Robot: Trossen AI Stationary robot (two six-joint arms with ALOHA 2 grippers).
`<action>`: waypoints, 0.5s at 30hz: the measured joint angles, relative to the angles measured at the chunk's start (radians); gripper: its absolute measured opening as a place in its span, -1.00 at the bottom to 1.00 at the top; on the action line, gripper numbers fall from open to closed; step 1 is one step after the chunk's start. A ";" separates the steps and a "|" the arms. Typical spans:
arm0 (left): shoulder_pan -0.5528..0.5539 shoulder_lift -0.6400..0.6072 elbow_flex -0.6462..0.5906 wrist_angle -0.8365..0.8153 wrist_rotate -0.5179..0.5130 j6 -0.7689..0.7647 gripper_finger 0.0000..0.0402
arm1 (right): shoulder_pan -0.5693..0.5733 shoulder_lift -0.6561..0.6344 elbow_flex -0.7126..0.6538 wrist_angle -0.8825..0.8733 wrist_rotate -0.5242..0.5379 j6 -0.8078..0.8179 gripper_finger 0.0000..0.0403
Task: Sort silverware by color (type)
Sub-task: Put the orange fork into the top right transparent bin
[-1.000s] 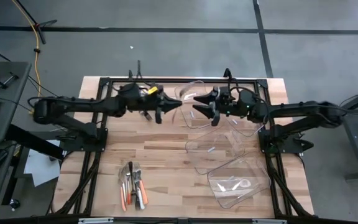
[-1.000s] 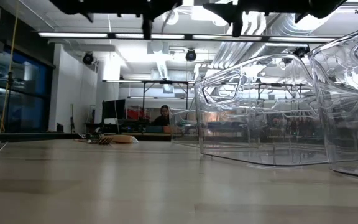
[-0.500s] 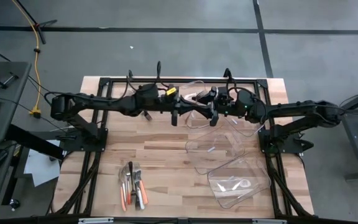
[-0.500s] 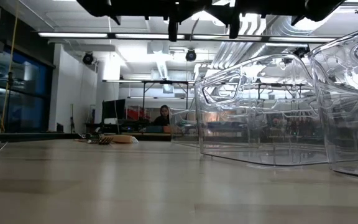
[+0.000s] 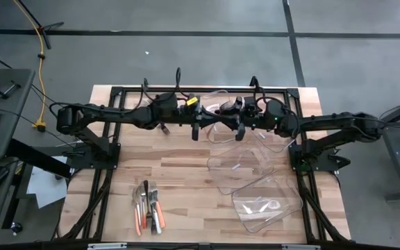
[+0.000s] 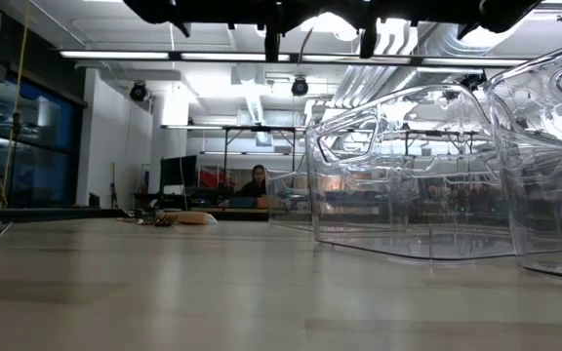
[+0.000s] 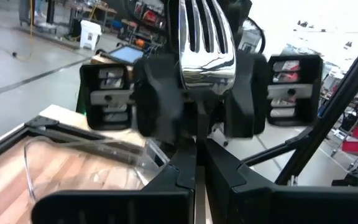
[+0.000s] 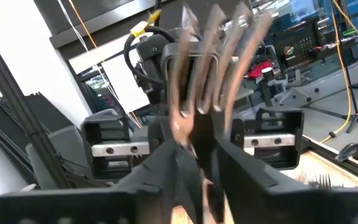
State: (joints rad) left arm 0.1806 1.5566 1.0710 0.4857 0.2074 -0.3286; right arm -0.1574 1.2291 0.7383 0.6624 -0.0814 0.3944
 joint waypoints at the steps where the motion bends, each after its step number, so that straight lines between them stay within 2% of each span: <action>1: 0.000 0.000 0.000 -0.002 0.002 0.001 -1.00 | 0.000 -0.005 0.000 -0.007 -0.001 0.000 -0.61; 6: 0.000 -0.002 0.000 -0.001 0.002 -0.007 -1.00 | 0.000 -0.010 -0.001 -0.017 -0.005 -0.014 -0.93; 12: 0.000 -0.002 0.000 0.006 0.001 -0.010 -0.89 | 0.000 -0.011 -0.001 -0.015 -0.005 -0.008 -0.90; 15: 0.000 -0.002 0.000 0.001 0.002 -0.014 -0.81 | -0.001 -0.013 -0.001 -0.009 -0.001 -0.006 -0.96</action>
State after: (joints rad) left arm 0.1802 1.5547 1.0706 0.4867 0.2096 -0.3429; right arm -0.1581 1.2163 0.7372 0.6534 -0.0822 0.3879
